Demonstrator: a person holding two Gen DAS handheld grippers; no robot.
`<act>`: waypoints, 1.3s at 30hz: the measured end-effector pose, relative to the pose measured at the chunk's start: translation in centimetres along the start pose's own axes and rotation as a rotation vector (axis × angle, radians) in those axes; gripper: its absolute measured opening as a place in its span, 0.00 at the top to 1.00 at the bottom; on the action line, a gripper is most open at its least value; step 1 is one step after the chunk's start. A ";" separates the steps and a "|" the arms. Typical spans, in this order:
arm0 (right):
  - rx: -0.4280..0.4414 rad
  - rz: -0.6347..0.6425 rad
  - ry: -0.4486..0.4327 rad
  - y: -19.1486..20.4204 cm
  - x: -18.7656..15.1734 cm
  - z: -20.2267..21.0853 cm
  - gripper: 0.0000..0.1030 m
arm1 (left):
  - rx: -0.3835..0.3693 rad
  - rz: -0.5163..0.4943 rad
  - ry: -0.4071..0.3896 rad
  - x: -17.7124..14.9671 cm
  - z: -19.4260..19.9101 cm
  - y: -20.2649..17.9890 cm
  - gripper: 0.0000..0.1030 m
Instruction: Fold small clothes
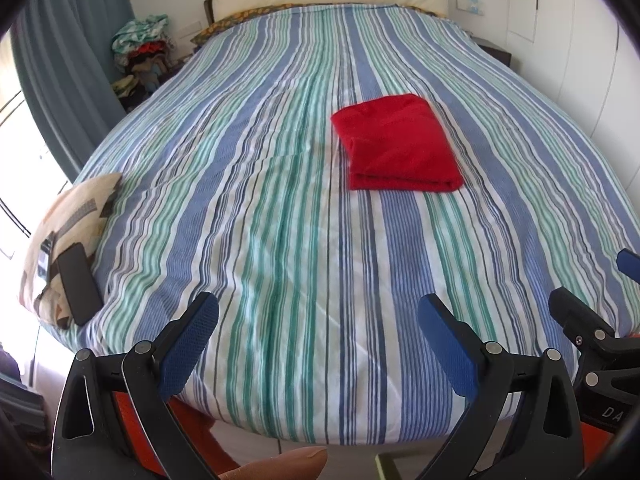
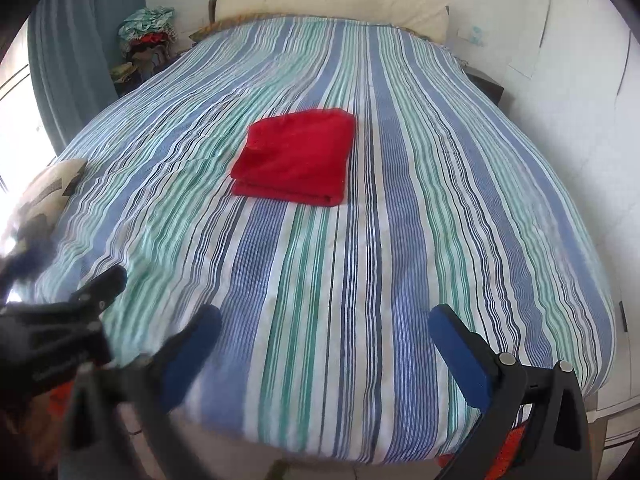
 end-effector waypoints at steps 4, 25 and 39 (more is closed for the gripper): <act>-0.011 0.004 0.005 0.0 -0.1 -0.1 0.01 | 0.004 -0.002 -0.001 0.0 0.0 0.0 0.03; -0.049 0.031 -0.020 0.1 0.3 0.8 0.01 | -0.015 -0.005 0.006 0.0 0.3 -0.5 0.03; -0.061 0.042 -0.029 0.1 0.5 1.1 0.01 | -0.023 -0.003 0.008 0.0 0.2 -0.5 0.03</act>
Point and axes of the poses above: each gripper's, at about its wrist camera, not at the fingertips, and z roughly against the way its jaws point, y to its left, x to its top, the point moved 2 cm from there along -z, roughly the way its jaws point, and after that the axes turned 14 degrees about -y, right-handed, at the moved point
